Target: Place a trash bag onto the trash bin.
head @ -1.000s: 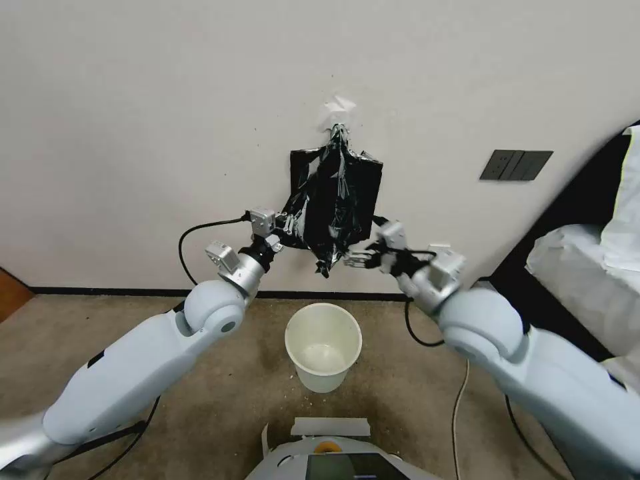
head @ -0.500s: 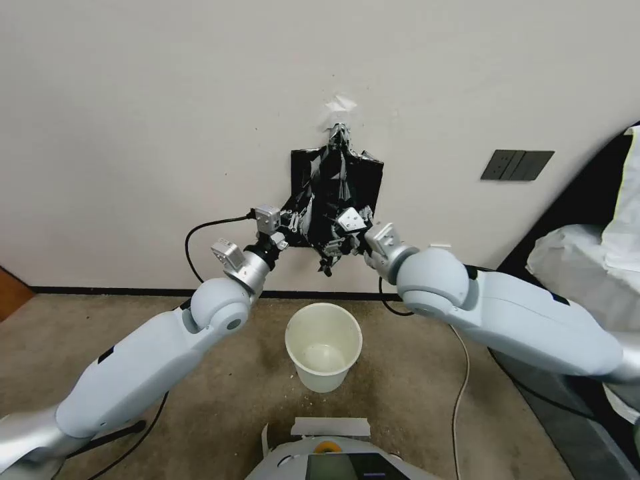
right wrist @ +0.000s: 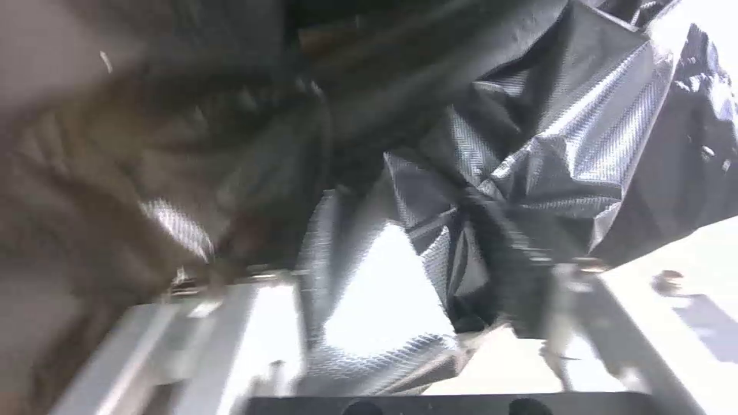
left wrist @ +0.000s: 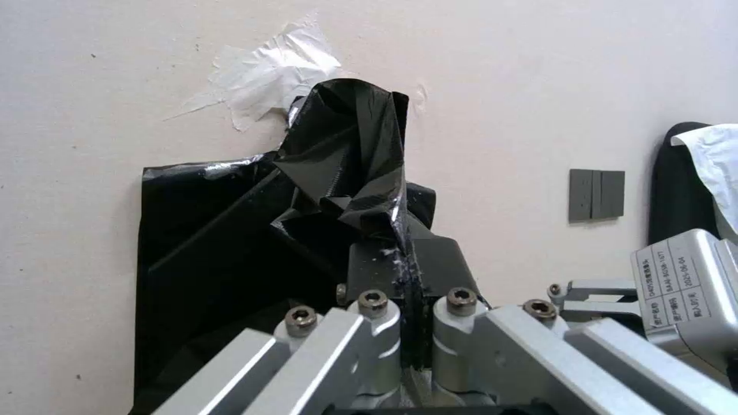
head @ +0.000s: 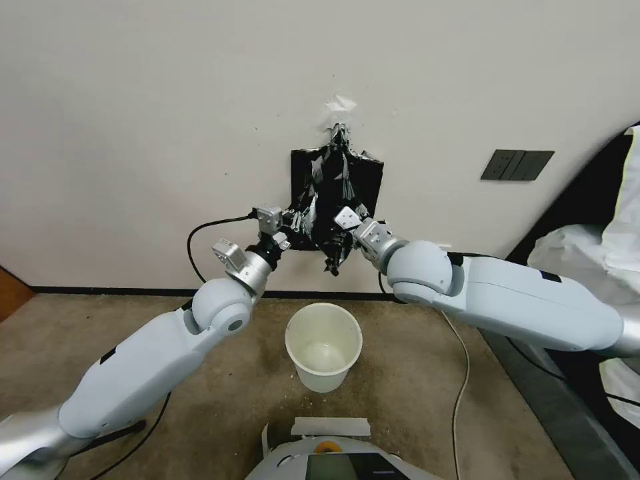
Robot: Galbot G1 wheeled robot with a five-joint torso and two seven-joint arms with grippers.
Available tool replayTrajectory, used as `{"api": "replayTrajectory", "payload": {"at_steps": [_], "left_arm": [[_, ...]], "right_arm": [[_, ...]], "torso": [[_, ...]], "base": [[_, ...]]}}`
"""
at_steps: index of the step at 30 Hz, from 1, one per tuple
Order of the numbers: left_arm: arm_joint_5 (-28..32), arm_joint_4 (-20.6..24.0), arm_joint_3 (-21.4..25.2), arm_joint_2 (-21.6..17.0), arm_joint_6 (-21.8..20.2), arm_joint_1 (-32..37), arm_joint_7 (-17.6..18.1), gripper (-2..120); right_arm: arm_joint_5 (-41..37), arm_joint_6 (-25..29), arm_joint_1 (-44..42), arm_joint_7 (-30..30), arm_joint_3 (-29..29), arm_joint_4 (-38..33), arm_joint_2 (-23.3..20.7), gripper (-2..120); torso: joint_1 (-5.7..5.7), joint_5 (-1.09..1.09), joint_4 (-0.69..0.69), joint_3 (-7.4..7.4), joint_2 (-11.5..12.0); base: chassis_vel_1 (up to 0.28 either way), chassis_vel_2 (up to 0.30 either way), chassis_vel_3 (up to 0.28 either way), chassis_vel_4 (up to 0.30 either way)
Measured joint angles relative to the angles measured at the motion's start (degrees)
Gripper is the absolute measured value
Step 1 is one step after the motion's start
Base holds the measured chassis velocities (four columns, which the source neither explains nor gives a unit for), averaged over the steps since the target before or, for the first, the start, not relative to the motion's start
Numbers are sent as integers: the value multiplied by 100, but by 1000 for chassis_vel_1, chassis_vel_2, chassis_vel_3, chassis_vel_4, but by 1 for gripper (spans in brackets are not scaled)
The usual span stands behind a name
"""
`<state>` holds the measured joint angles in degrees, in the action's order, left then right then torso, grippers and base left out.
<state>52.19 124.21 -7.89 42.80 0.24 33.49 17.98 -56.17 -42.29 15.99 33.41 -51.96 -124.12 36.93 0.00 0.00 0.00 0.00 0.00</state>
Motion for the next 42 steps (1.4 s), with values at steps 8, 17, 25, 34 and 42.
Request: {"api": "replayTrajectory", "payload": {"at_steps": [8,17,25,34,42], "left_arm": [[-4,48,24,-35,-5,8,2,0],[-13,52,107,-44,-7,108,3,0],[-132,3,315,-75,-8,426,1,0],[-195,11,613,-139,-8,829,-1,0],[-312,229,754,-209,-16,1234,2,0]], "right_arm": [[-383,6,173,317,-185,-44,-56,7],[-703,10,-55,536,163,-195,-272,0],[-510,1528,-1975,185,2239,-406,-362,0],[-819,3165,-4845,-524,5193,-597,-38,0],[-248,3584,-6780,-939,6058,-1067,714,0]], "torso": [[0,0,0,0,0],[0,0,1,0,0],[0,0,-1,0,0],[0,-3,2,0,0],[-1,-1,0,0,0]], "base": [[0,0,0,0],[0,0,0,0],[0,0,0,0],[0,0,0,0],[0,0,0,0]]}}
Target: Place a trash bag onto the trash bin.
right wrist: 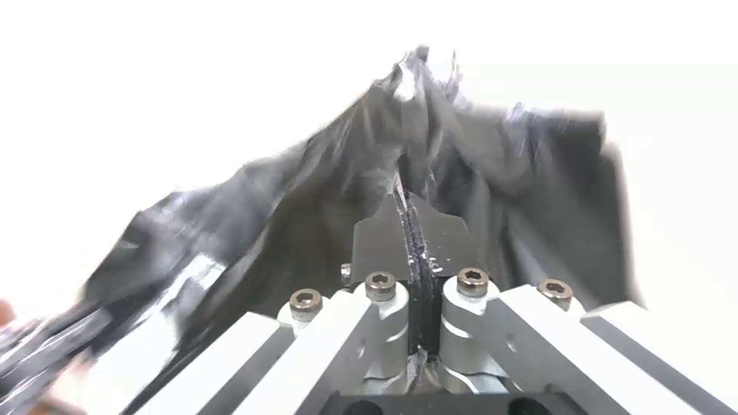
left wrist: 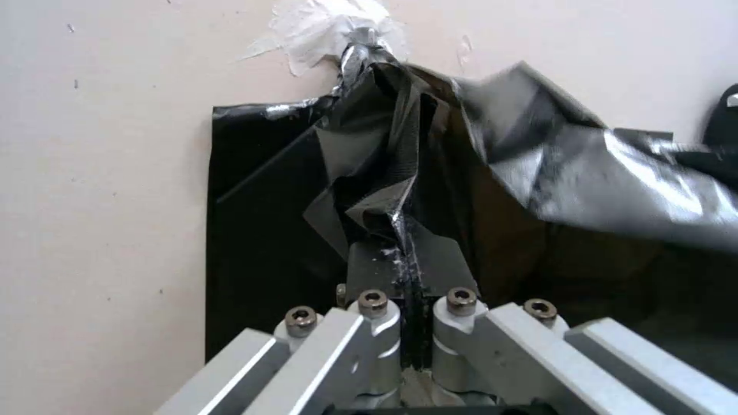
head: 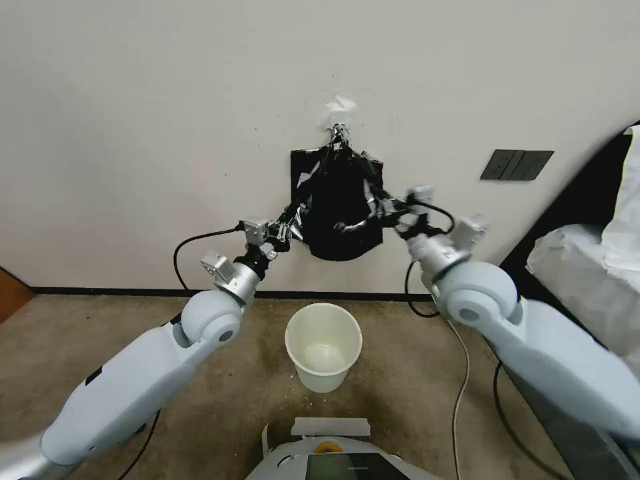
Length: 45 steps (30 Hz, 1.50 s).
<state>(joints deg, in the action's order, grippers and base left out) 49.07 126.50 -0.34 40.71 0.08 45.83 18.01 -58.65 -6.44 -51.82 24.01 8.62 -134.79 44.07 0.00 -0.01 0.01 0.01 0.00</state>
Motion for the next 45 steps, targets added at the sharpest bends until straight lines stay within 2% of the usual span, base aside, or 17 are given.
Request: {"api": "replayTrajectory", "payload": {"at_steps": [6,14,26,33,38,45], "left_arm": [[-145,190,339,-48,8,578,-21,0],[-439,422,529,-6,60,1215,-92,0],[-695,376,473,194,94,1418,-117,0],[-682,583,622,118,106,1646,-118,0],[-653,855,787,26,125,1960,-129,0],[-676,1049,831,5,130,2286,-144,0]], "right_arm": [[304,-29,-678,-142,161,-249,369,0],[476,-133,-1450,-222,479,-711,590,0],[891,-182,-2256,-424,485,-747,939,0],[887,-323,-2401,-407,408,-840,1123,0],[558,-505,-2653,-228,421,-840,1201,0],[714,-553,-3055,-217,487,-842,1279,0]], "torso": [[0,2,-2,0,0],[0,2,-1,0,0],[0,1,0,0,0],[0,2,-1,0,0],[0,1,0,0,0],[0,1,-1,0,0]], "base": [[0,0,0,0],[0,0,0,0],[0,0,0,0],[0,0,0,0],[0,0,0,0],[0,0,0,0]]}}
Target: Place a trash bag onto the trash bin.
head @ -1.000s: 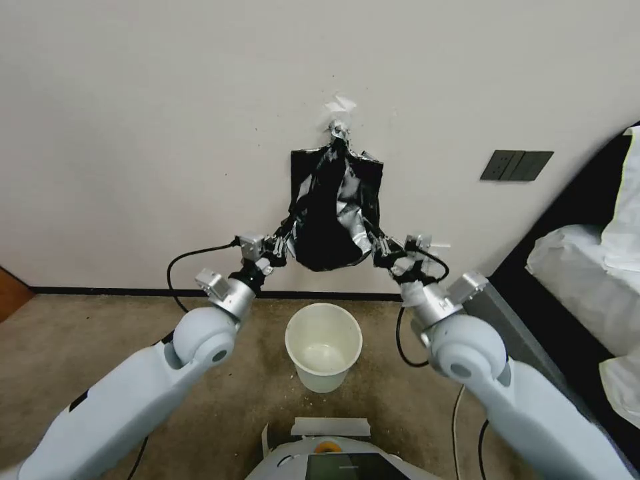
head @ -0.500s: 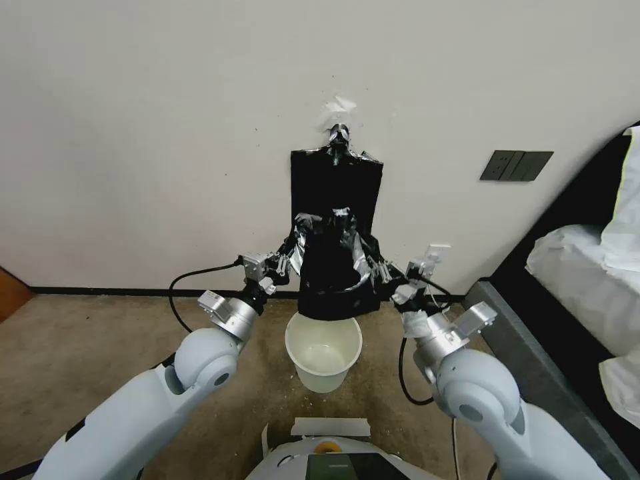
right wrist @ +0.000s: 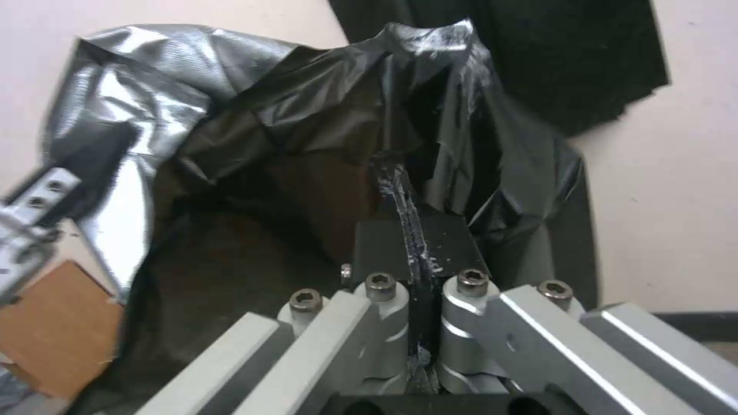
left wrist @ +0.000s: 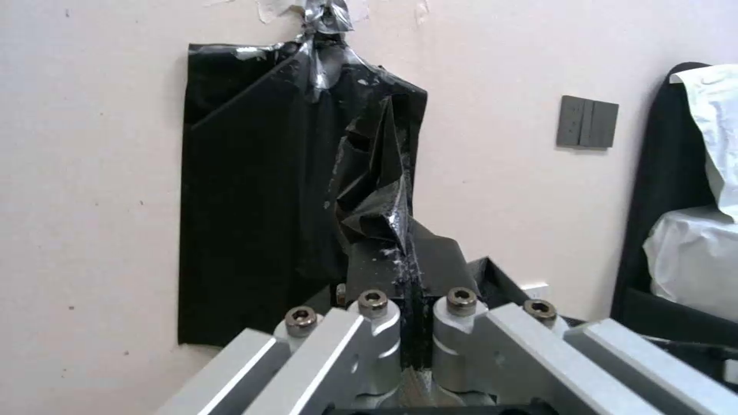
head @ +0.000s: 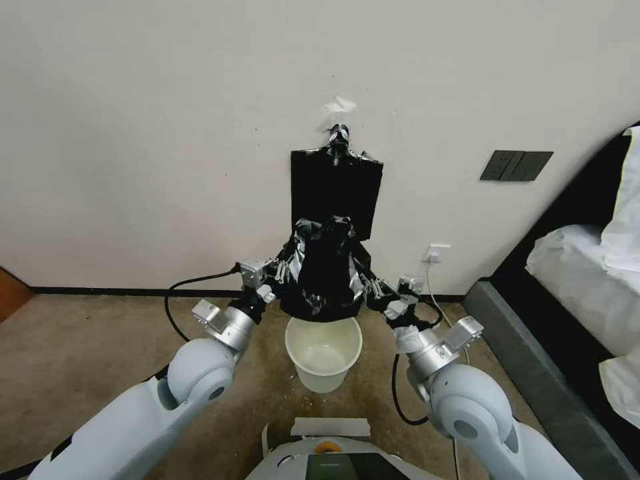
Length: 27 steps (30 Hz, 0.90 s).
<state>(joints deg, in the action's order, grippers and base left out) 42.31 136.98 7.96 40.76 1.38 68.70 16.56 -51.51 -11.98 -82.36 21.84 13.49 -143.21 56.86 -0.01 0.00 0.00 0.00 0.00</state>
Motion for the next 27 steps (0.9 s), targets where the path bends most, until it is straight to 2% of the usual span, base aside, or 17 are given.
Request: {"api": "replayTrajectory", "payload": {"at_steps": [6,16,20,22,24,27], "left_arm": [[-49,-26,-138,17,-15,47,-1,0],[-326,-684,-926,634,-36,-416,26,0],[-412,-1027,-1108,937,-6,-388,60,0],[-416,-1082,-1123,990,-2,-372,79,0],[-423,-1344,-1160,1253,13,-268,187,0],[-486,-1487,-1152,1400,23,-124,253,0]], "right_arm": [[144,-2,-244,11,115,-2,-60,0],[111,5,-648,45,861,-14,-304,0],[29,-77,-901,63,738,-14,-55,0],[24,-85,-918,70,710,-14,4,0],[82,-78,-962,103,615,-13,242,0],[101,-30,-1059,170,593,27,395,0]], "torso": [[0,-1,0,0,0],[0,0,2,0,0],[0,-1,1,0,0],[1,0,1,0,0],[0,0,0,0,0],[0,1,1,0,0]], "base": [[0,0,0,0],[0,0,0,0],[0,0,0,0],[0,0,0,0],[0,0,0,0],[0,0,0,0]]}}
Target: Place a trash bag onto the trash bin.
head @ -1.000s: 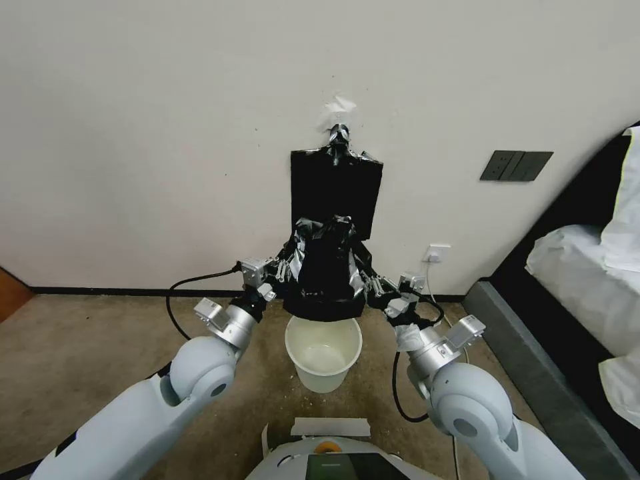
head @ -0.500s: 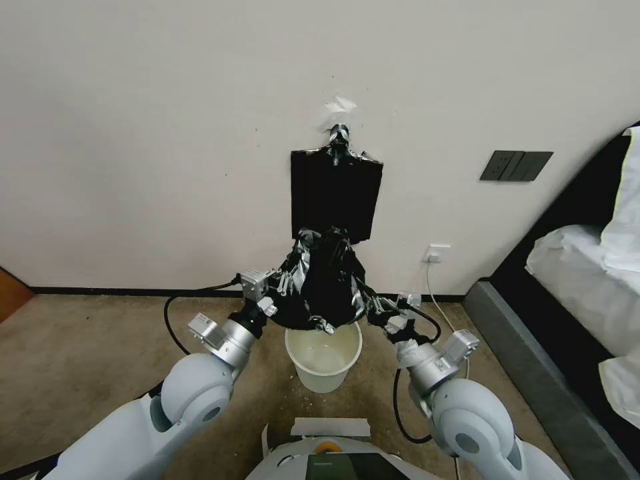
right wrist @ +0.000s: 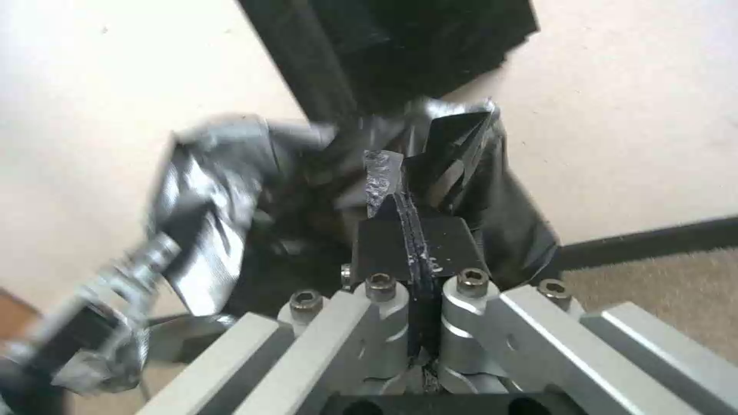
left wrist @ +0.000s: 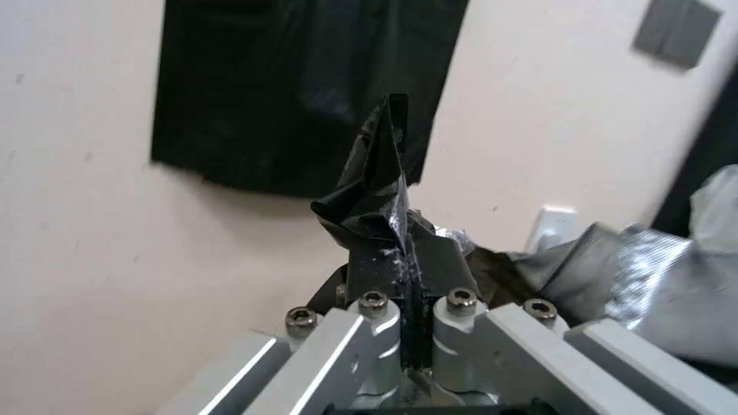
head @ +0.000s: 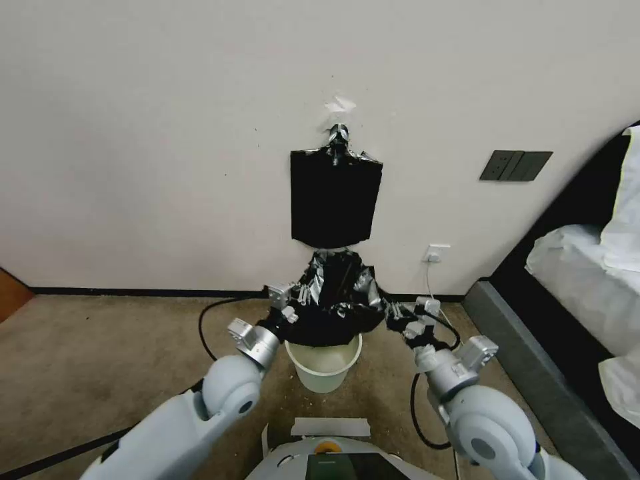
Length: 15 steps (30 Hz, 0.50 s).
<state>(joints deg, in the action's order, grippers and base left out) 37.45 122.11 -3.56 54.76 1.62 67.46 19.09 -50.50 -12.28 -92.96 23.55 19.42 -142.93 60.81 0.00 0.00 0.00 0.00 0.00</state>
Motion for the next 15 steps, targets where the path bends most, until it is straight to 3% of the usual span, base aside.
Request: {"api": "replayTrajectory", "payload": {"at_steps": [7,8,15], "left_arm": [[-229,-137,174,55,66,430,40,0],[-312,-169,282,41,117,670,60,0],[-457,-261,462,87,140,1130,139,0]], "right_arm": [[238,119,-233,7,-162,383,328,0],[281,137,-249,11,-276,585,554,0],[608,211,-349,105,-522,1078,995,0]], "torso": [[0,0,0,0,0],[0,-1,0,0,0],[0,0,0,0,0]], "base": [[0,0,0,0],[0,0,0,0],[0,0,0,0]]}}
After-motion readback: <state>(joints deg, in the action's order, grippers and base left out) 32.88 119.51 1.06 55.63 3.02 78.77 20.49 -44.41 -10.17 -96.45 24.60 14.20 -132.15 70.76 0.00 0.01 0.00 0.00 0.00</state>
